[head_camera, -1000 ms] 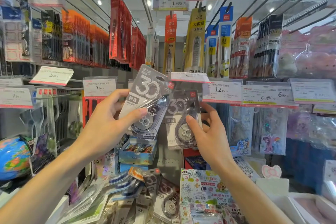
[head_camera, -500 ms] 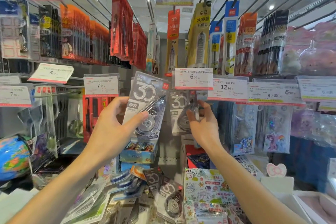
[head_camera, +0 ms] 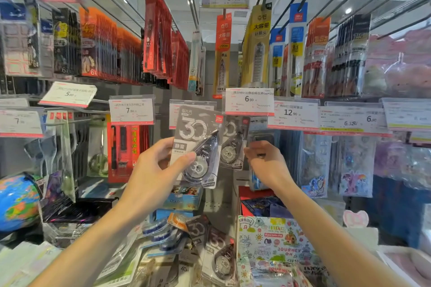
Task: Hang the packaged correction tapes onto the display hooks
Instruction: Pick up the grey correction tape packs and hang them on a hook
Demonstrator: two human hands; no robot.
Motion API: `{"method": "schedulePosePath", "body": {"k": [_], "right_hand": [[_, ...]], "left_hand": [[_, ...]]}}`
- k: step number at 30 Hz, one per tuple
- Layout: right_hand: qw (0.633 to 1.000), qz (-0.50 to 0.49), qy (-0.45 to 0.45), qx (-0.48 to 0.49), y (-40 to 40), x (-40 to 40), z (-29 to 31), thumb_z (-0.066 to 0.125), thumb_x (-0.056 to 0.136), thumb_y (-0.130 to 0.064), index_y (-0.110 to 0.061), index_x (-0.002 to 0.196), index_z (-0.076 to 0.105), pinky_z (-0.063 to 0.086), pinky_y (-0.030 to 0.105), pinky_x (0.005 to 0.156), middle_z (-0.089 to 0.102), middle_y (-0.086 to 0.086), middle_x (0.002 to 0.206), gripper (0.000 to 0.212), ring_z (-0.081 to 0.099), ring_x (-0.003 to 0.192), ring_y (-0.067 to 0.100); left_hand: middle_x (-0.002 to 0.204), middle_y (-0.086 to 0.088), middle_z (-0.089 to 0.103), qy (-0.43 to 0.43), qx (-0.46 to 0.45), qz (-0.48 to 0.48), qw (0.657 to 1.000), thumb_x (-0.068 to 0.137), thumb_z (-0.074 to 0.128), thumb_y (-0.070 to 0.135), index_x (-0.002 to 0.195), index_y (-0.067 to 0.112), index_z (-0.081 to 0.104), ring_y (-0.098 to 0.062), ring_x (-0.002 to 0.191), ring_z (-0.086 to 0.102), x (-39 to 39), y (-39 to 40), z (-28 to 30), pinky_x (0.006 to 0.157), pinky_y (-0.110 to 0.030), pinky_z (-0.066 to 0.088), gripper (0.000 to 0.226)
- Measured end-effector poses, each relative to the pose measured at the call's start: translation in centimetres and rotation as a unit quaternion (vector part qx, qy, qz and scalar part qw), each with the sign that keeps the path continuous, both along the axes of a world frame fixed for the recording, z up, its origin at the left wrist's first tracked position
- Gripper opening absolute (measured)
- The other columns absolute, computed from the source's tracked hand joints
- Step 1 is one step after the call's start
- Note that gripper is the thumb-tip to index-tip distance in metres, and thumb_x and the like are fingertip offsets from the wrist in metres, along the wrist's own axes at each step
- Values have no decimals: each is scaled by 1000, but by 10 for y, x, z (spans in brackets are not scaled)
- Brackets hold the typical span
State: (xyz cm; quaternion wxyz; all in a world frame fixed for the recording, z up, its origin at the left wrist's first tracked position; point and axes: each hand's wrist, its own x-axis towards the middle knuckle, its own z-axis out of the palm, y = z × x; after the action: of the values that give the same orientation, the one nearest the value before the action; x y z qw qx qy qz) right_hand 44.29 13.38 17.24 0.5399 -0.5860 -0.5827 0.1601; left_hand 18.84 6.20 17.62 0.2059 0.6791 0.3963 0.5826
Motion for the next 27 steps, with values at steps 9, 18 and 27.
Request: {"method": "schedulePosePath", "body": {"k": [9,18,27], "right_hand": [[982,182,49,25,-91,-9,-20,66,98,-30,-27,114,71,60,25,86,80,-3,100,17,76,94,9],[972,198,121,45,-102,-17,-31,75,90,-18,-26,126,55,61,25,78,79,0,100,42,78,89,17],[970,181,143,77,-105,10,-28,74,90,-15,-26,129,56,61,37,88,79,5,100,45,77,96,24]], "left_hand": [[104,39,70,-28,-21,-53,998,95,67,28,112,41,66,18,99,63,24,-3,-27,78,-4,46,22],[92,48,66,-18,-33,-90,995,99,61,28,104,49,60,22,89,63,55,-8,-38,71,0,46,21],[108,17,59,47,127,59,989,93,69,30,128,33,55,0,97,61,40,-6,5,78,-19,53,38]]}}
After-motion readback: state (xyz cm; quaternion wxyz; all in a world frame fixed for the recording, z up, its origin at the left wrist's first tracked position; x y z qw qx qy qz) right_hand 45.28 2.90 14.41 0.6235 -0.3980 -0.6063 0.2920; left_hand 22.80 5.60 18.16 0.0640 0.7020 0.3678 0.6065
